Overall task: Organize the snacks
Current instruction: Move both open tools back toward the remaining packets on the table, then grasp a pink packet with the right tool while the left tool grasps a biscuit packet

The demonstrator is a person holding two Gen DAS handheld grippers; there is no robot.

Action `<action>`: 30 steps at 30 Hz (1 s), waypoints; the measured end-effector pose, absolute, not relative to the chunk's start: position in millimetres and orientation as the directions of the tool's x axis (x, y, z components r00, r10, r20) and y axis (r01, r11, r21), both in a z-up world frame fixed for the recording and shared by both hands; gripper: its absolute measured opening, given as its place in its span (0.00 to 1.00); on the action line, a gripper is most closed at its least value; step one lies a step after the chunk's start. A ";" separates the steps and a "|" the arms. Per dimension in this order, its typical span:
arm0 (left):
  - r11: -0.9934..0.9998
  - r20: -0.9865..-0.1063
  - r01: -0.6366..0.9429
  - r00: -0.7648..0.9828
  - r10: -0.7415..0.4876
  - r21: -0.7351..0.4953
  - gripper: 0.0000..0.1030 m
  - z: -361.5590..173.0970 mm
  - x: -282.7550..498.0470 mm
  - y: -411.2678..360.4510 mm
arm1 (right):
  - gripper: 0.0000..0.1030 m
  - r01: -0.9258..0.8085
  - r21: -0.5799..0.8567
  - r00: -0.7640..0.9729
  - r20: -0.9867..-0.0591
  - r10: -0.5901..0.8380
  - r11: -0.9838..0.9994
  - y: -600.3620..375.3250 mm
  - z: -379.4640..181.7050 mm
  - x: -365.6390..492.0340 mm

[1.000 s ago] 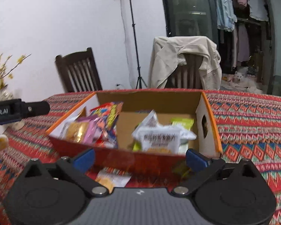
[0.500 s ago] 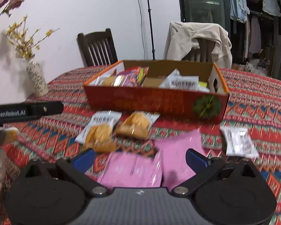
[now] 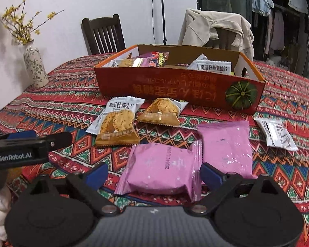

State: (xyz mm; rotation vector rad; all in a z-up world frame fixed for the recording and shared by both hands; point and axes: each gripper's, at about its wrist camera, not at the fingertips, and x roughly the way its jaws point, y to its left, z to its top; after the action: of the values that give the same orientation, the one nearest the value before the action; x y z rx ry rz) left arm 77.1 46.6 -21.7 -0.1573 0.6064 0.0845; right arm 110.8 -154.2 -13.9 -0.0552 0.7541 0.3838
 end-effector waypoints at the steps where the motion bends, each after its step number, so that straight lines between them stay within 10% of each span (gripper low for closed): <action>1: 0.984 -0.576 -0.126 0.817 0.030 -0.128 1.00 -22.5 77.9 47.1 | 0.90 -0.359 0.075 0.667 -0.677 0.312 0.930 -151.5 -14.0 111.3; 15: 0.975 -0.598 -0.166 0.800 0.046 -0.147 1.00 -25.9 74.1 51.3 | 0.64 -0.373 -0.021 0.716 -0.643 0.273 0.928 -145.1 -23.8 101.3; 30: 0.974 -0.614 -0.194 0.785 0.080 -0.121 1.00 -28.1 74.6 50.8 | 0.63 -0.390 0.005 0.753 -0.573 0.323 0.921 -157.7 -6.5 86.9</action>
State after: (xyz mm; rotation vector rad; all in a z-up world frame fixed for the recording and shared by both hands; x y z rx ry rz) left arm 74.6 50.8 -28.1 -0.1820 0.6518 0.1484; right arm 87.0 -157.7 -6.5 -0.1172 0.6035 0.3900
